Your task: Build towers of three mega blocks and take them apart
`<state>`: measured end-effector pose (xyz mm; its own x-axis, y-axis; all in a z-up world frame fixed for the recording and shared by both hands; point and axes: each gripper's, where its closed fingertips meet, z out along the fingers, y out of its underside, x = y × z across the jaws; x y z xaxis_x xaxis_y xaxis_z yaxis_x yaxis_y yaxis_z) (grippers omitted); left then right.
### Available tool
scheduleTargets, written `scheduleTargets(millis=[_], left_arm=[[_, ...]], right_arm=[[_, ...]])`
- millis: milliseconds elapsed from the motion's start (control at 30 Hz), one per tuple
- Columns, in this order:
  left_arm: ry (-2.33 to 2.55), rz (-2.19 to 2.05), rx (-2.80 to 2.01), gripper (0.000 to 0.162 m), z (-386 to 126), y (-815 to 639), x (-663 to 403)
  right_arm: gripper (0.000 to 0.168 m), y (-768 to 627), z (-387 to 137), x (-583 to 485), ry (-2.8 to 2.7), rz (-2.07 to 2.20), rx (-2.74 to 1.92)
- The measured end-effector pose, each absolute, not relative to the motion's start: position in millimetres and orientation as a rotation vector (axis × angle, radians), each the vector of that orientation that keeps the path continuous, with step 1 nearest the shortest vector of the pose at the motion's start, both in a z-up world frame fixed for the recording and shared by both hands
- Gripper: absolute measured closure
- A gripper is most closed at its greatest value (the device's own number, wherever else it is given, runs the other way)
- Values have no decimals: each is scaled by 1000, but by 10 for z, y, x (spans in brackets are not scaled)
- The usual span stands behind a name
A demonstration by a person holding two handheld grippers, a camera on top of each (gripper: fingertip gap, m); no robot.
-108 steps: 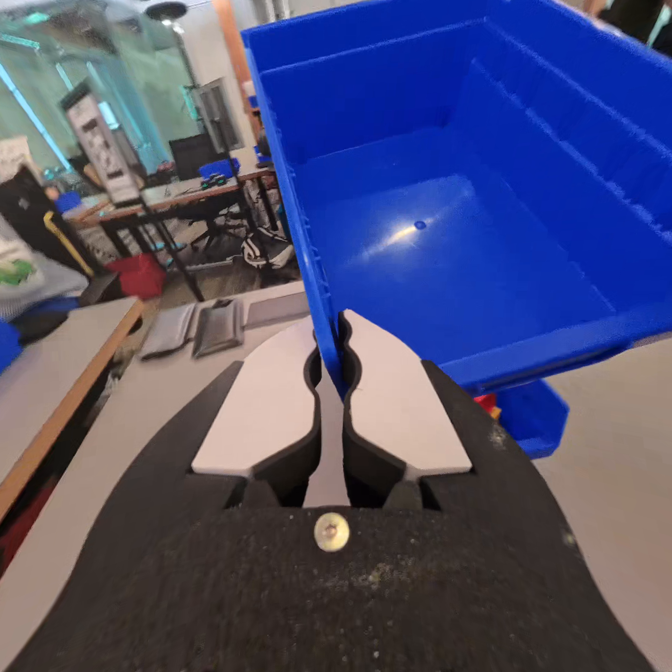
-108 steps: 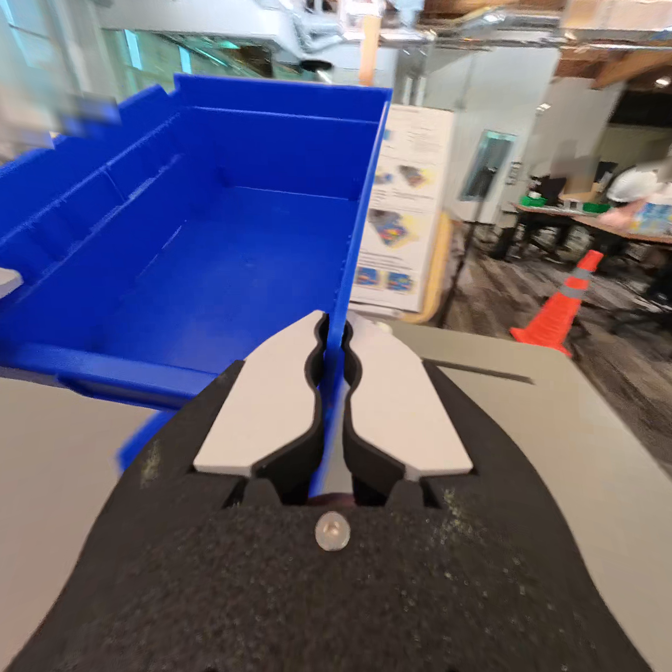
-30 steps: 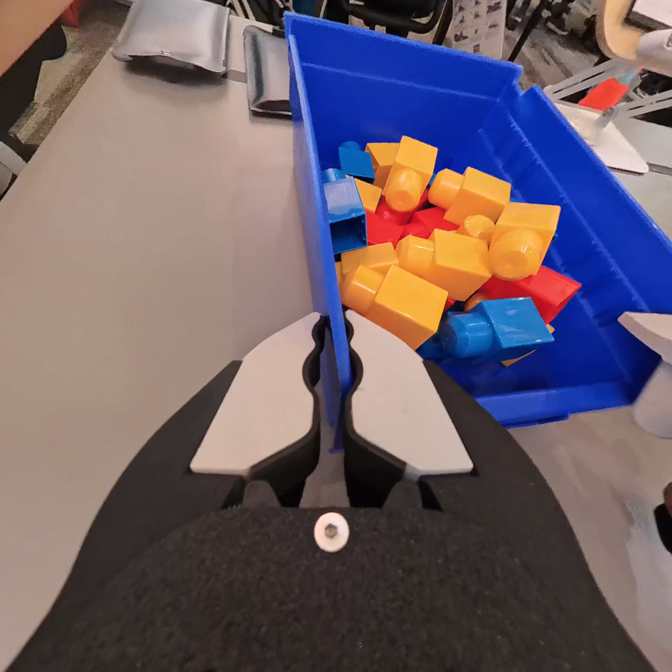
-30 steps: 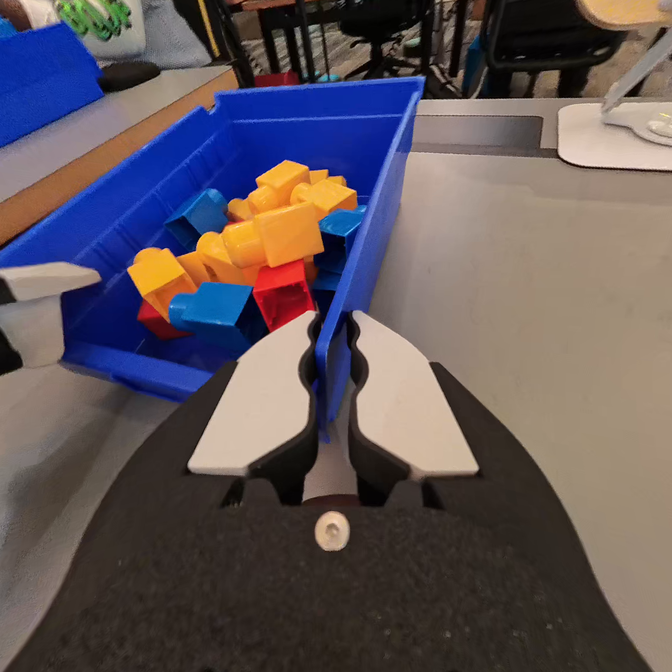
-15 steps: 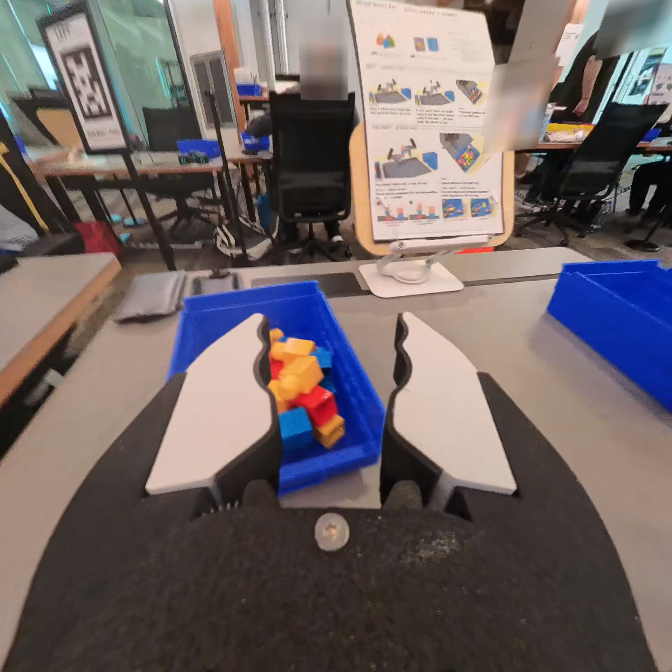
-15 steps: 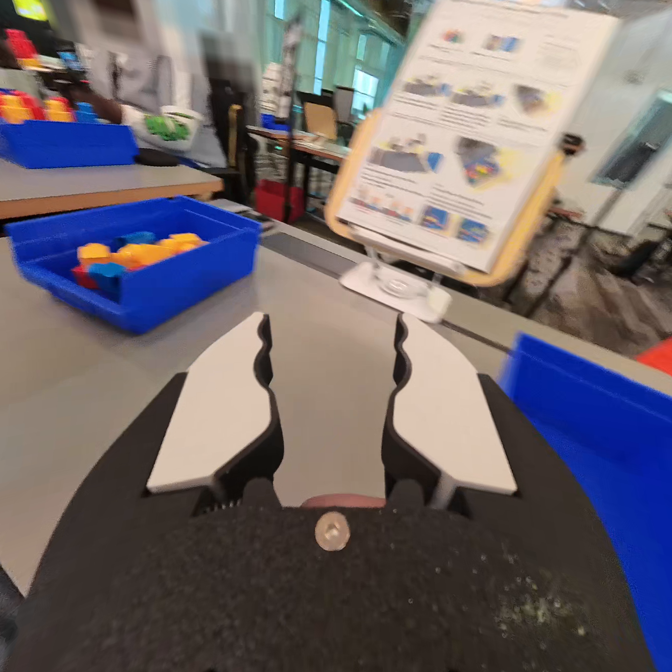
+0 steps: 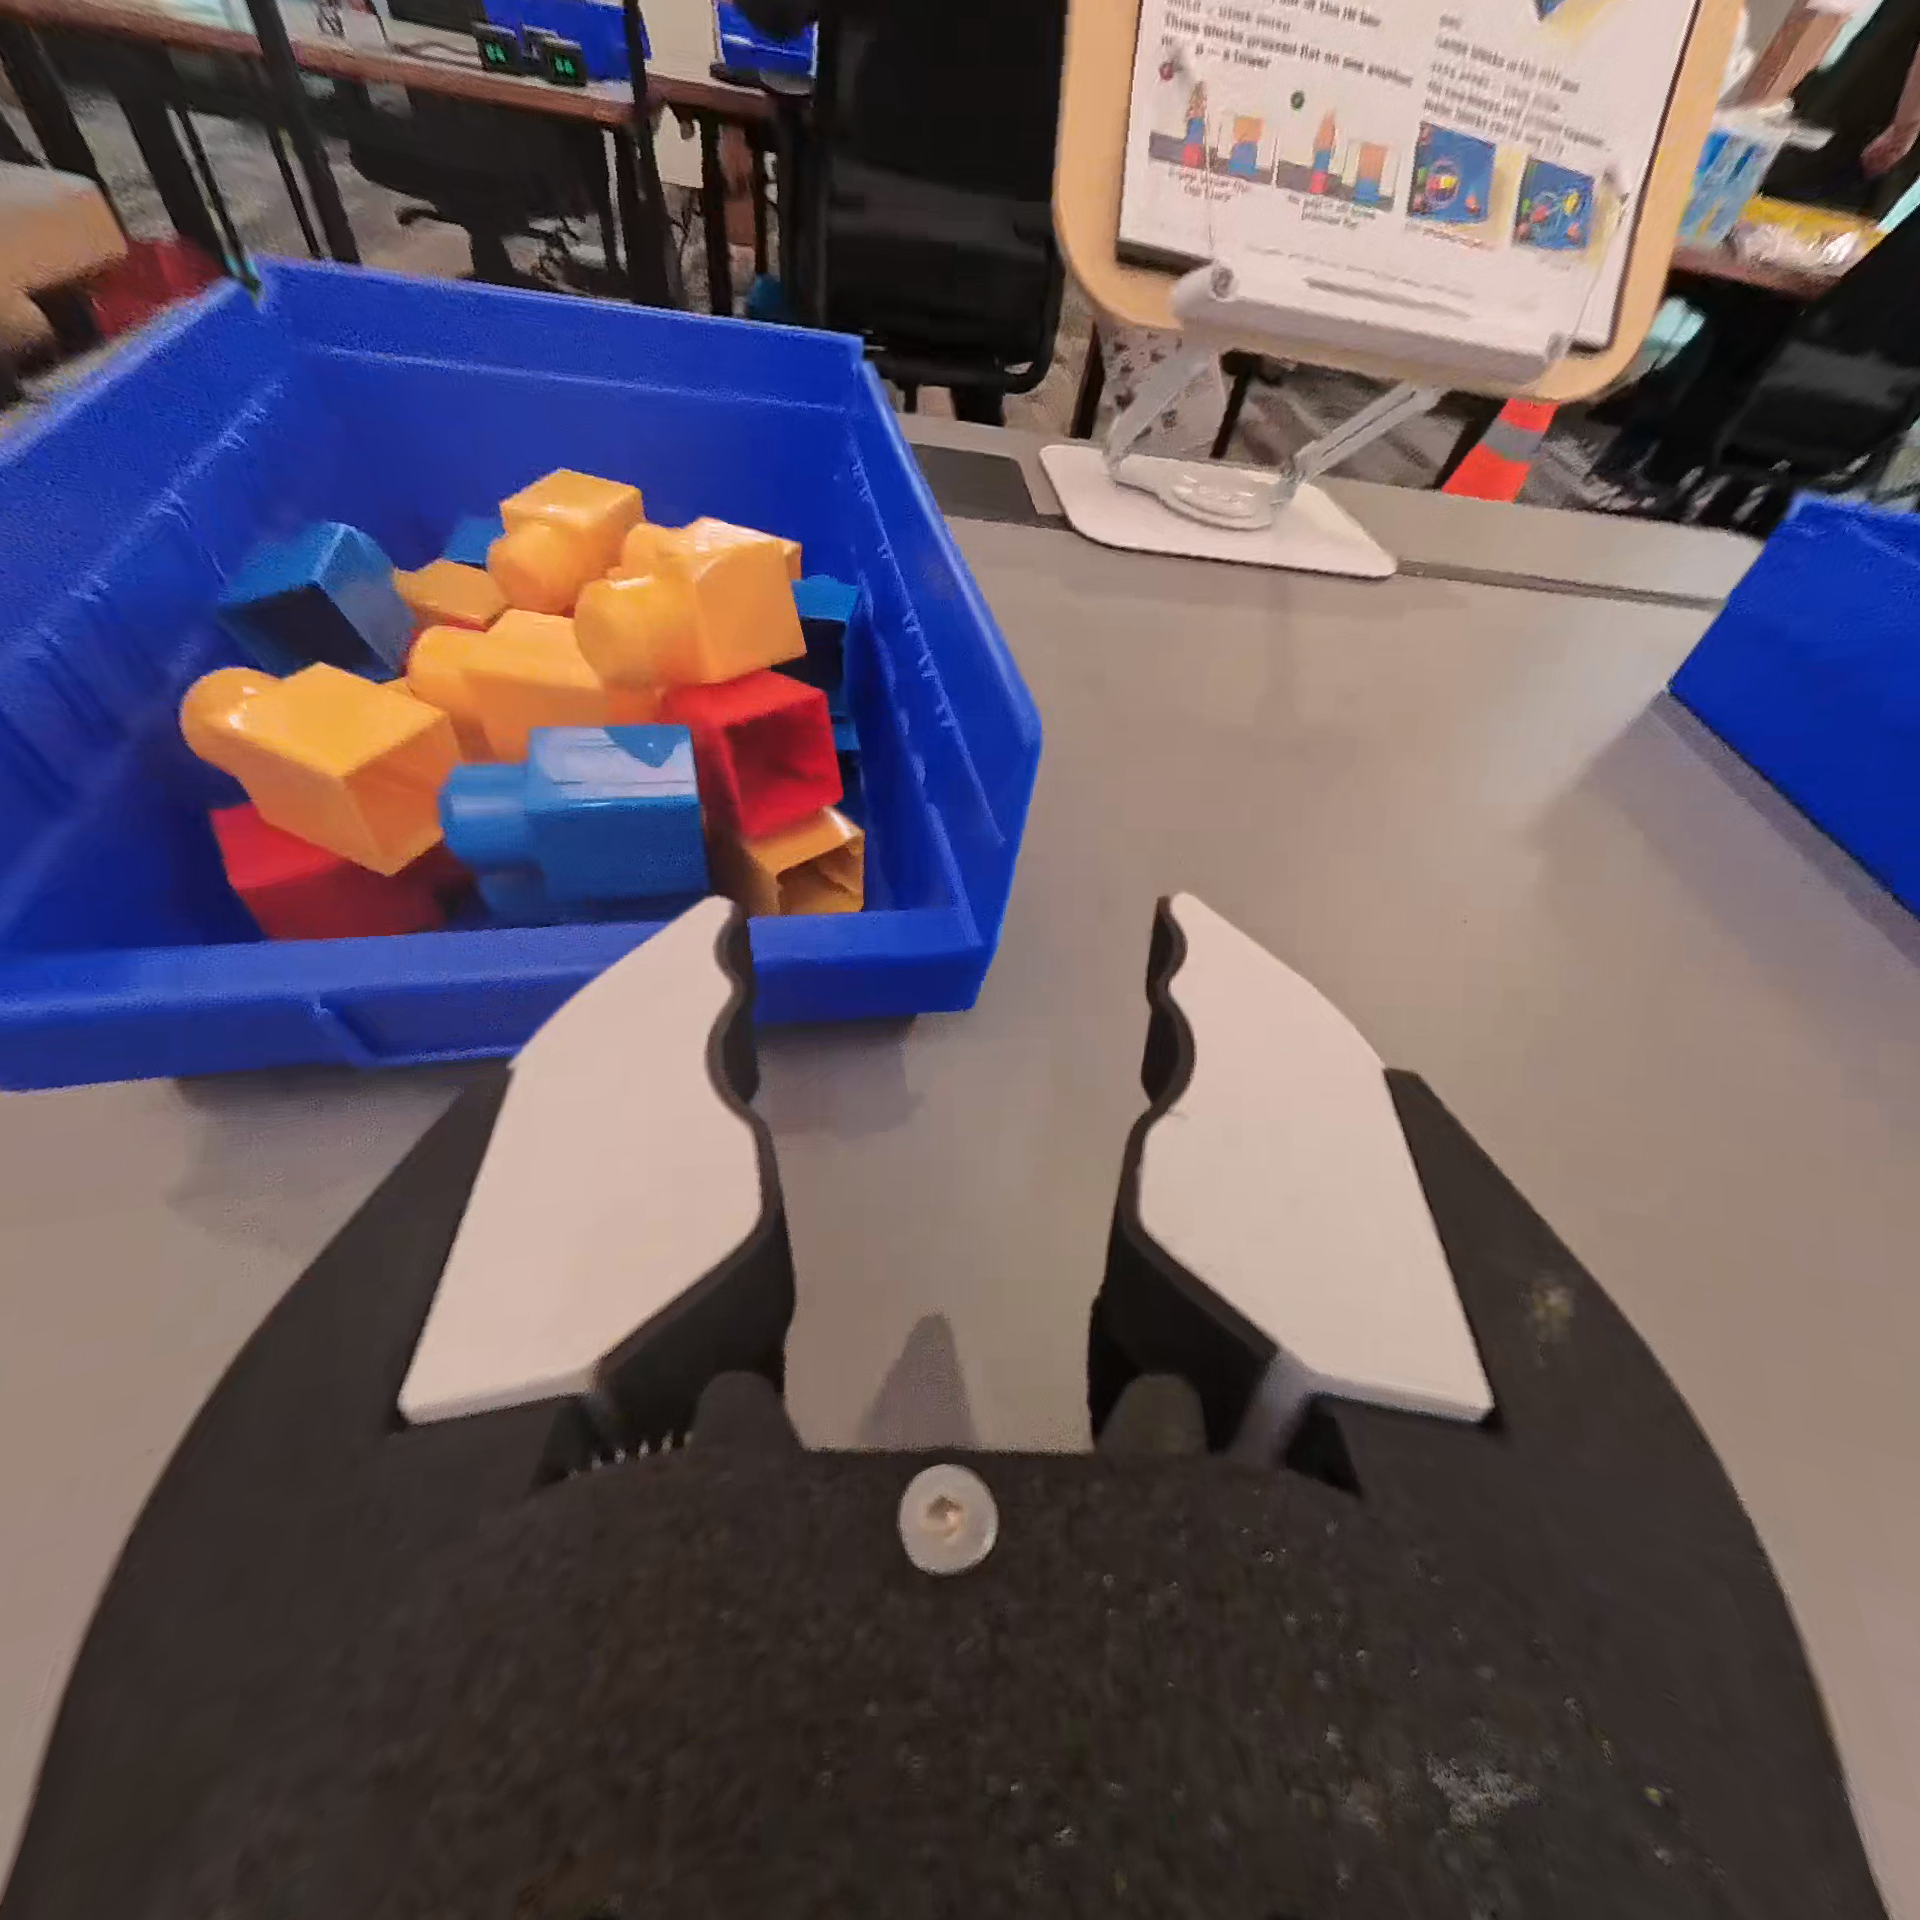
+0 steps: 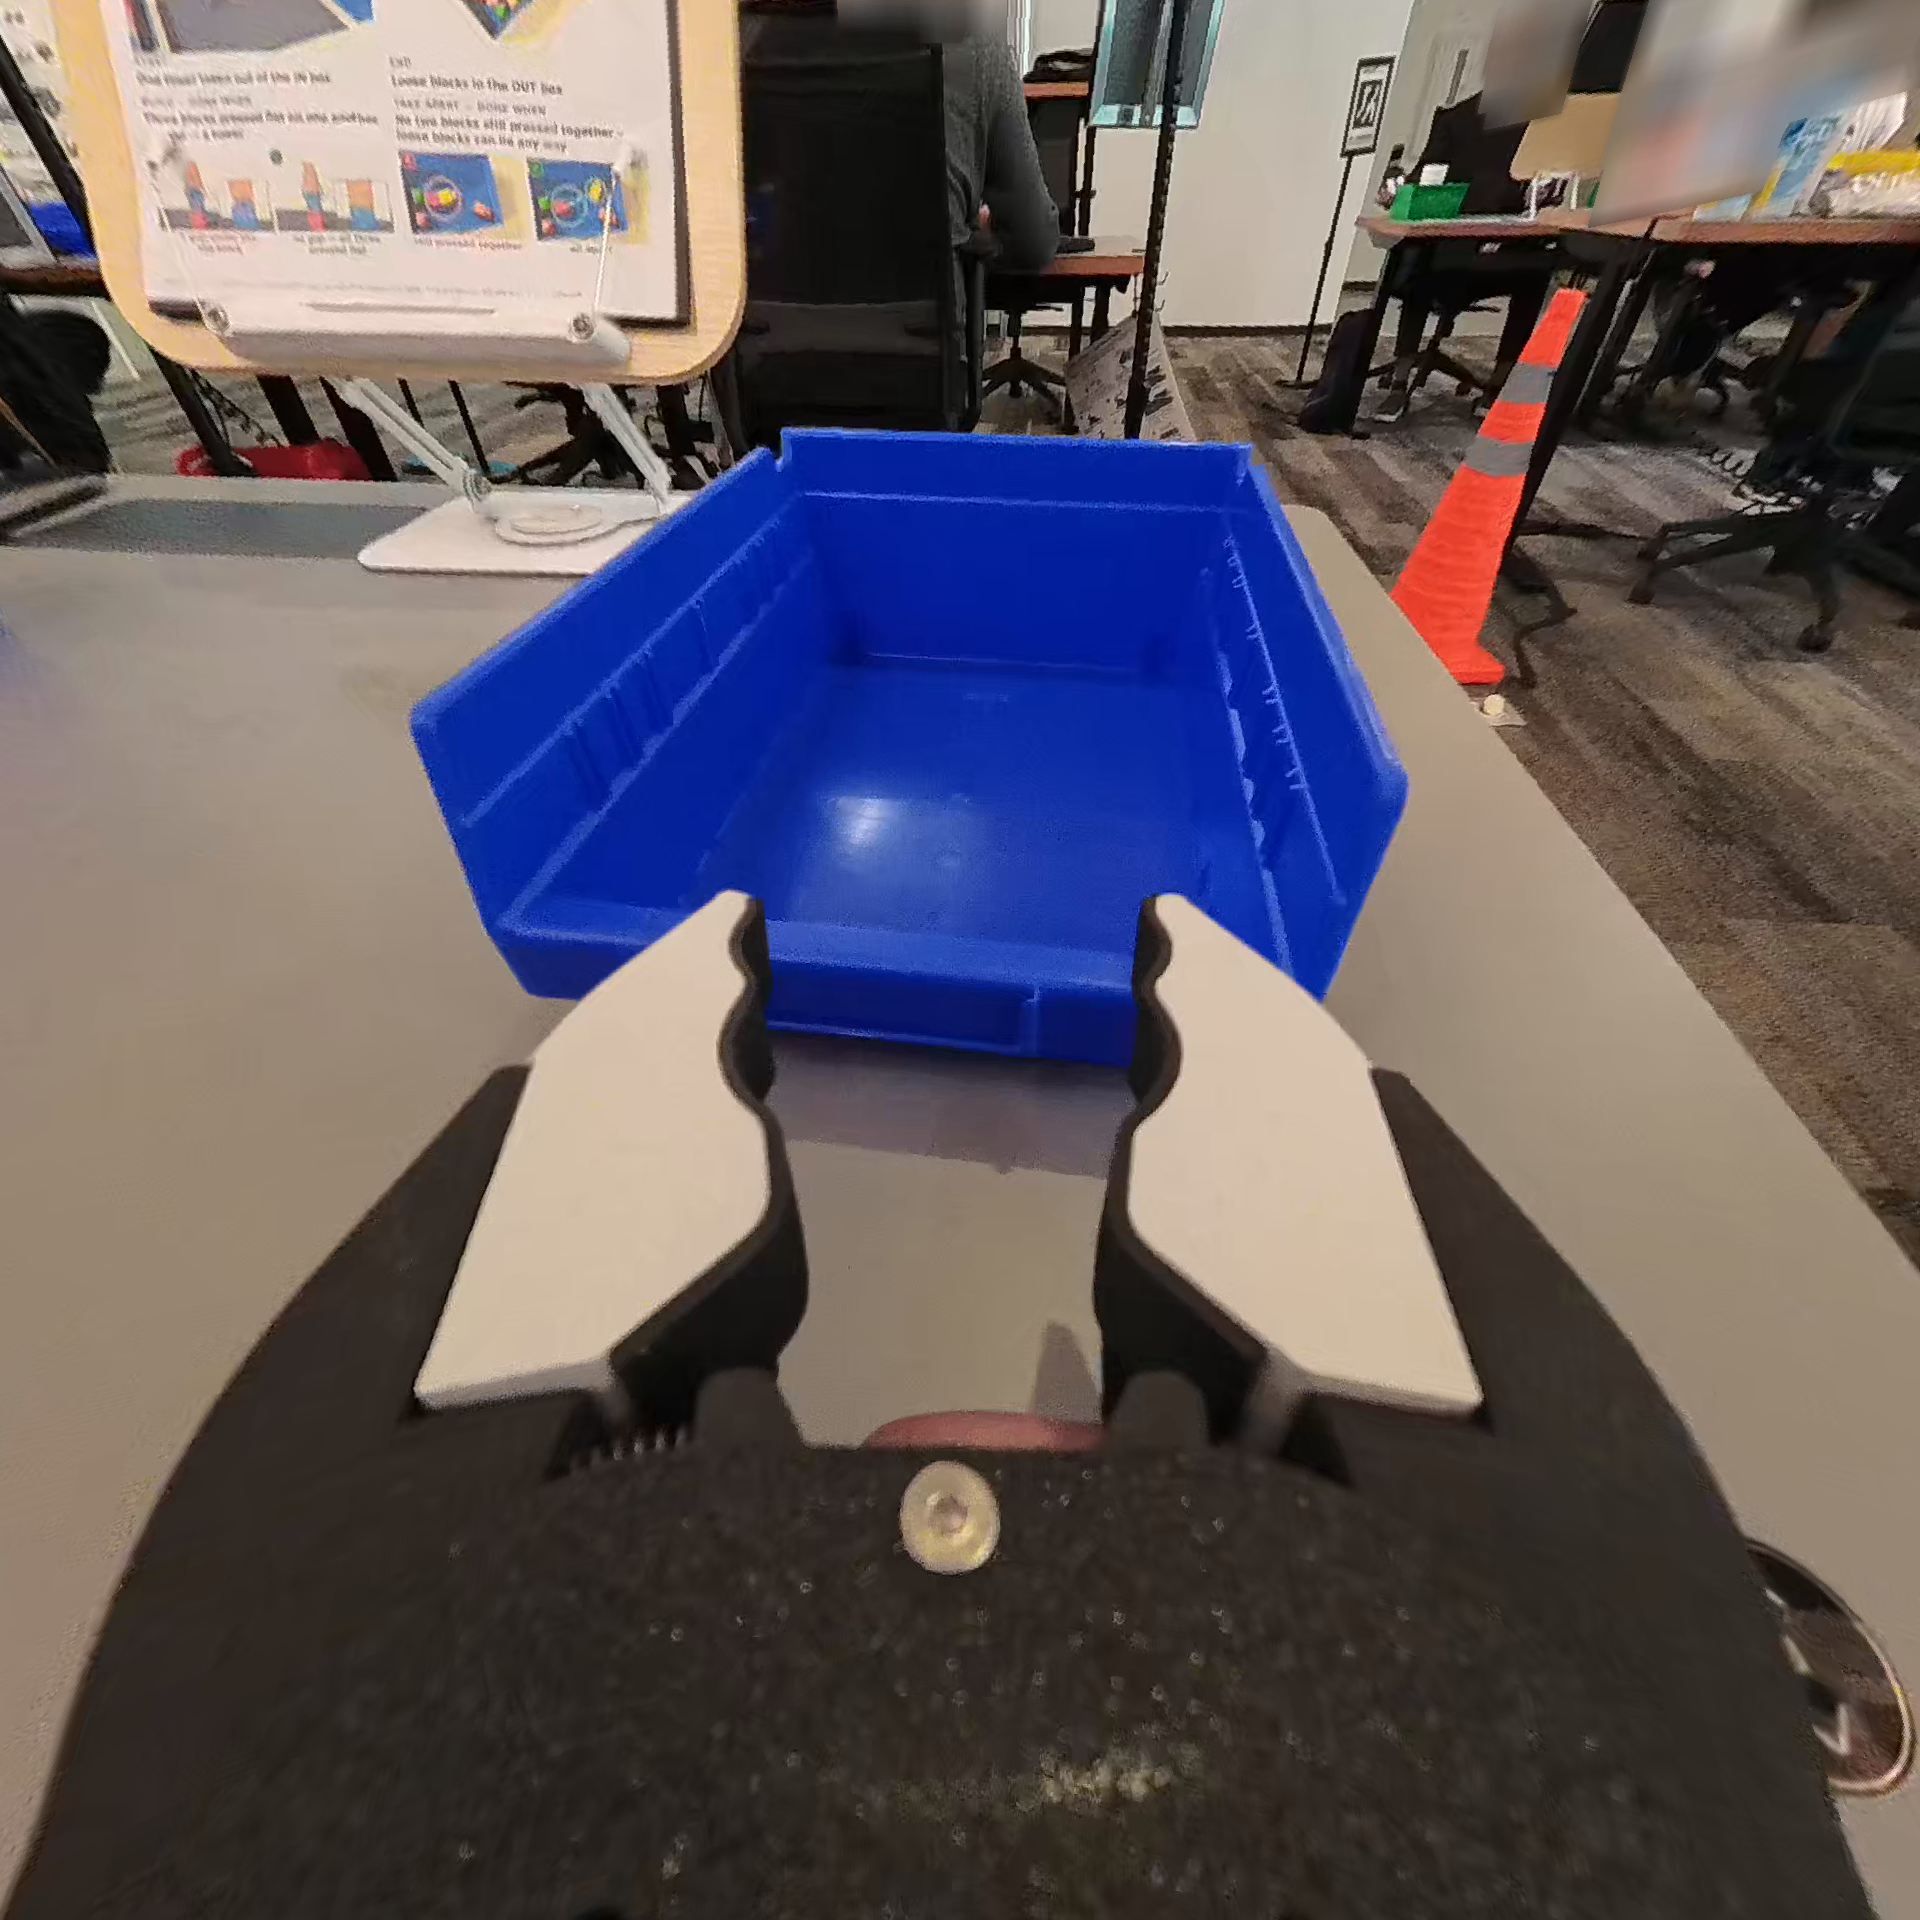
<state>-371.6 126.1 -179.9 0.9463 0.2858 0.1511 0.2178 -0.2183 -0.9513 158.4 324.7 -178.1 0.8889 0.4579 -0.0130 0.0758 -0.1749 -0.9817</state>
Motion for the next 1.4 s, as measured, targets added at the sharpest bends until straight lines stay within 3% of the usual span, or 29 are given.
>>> scheduleTargets(millis=[700,1000,1233,1400], left_arm=[[-256,79,-1896,91,-1900,1453,-3707],[-106,-49,-1912,92,-1436,1470,-4190],[-12,-259,-2153,81,-1705,1895,-4779],[163,-274,-2305,82,-1875,2165,-4765]], right_arm=[[109,3414,-1832,1319,-457,445,-1753],[112,3392,-1836,1242,-488,495,-1744],[114,3367,-1803,1139,-518,506,-1732],[116,3310,-1765,1030,-574,479,-1700]])
